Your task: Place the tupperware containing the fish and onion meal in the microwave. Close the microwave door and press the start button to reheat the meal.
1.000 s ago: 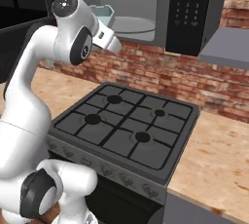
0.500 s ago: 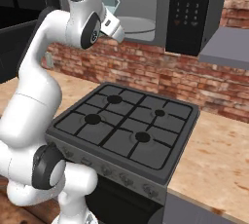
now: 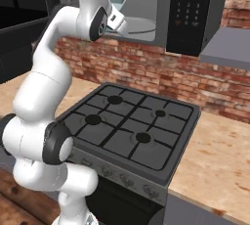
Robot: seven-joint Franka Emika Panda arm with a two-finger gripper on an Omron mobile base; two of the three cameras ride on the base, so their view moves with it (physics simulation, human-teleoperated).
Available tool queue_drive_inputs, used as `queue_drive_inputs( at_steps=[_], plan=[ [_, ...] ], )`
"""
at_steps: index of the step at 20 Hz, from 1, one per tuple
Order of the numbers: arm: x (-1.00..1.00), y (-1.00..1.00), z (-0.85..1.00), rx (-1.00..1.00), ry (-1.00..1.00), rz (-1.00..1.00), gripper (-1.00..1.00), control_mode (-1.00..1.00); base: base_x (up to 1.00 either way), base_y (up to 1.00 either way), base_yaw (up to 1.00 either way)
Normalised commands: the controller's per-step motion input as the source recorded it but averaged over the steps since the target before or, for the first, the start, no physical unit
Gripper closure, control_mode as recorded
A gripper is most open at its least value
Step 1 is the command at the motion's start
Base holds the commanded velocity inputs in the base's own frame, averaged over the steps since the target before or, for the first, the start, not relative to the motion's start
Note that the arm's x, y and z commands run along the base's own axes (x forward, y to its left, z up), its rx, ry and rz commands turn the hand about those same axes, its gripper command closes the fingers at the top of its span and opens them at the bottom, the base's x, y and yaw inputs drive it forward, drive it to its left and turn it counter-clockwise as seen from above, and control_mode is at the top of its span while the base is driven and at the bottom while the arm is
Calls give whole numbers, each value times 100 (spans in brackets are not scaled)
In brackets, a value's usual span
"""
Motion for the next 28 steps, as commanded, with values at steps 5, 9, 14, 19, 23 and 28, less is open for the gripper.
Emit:
queue_drive_inputs(
  at_steps=[5, 9, 14, 19, 23, 28],
  plan=[
    [60, -5, 0, 0, 0, -7, 100, -100, 0, 0, 0],
    [61, -5, 0, 0, 0, -8, 100, -100, 0, 0, 0],
    [60, -5, 0, 0, 0, -8, -100, -100, 0, 0, 0],
    [40, -10, -5, 0, 0, -8, -100, -100, 0, 0, 0],
    [34, -10, -6, 0, 0, -8, -100, -100, 0, 0, 0],
    [-4, -1, -8, 0, -7, -6, -100, -100, 0, 0, 0]
  ],
)
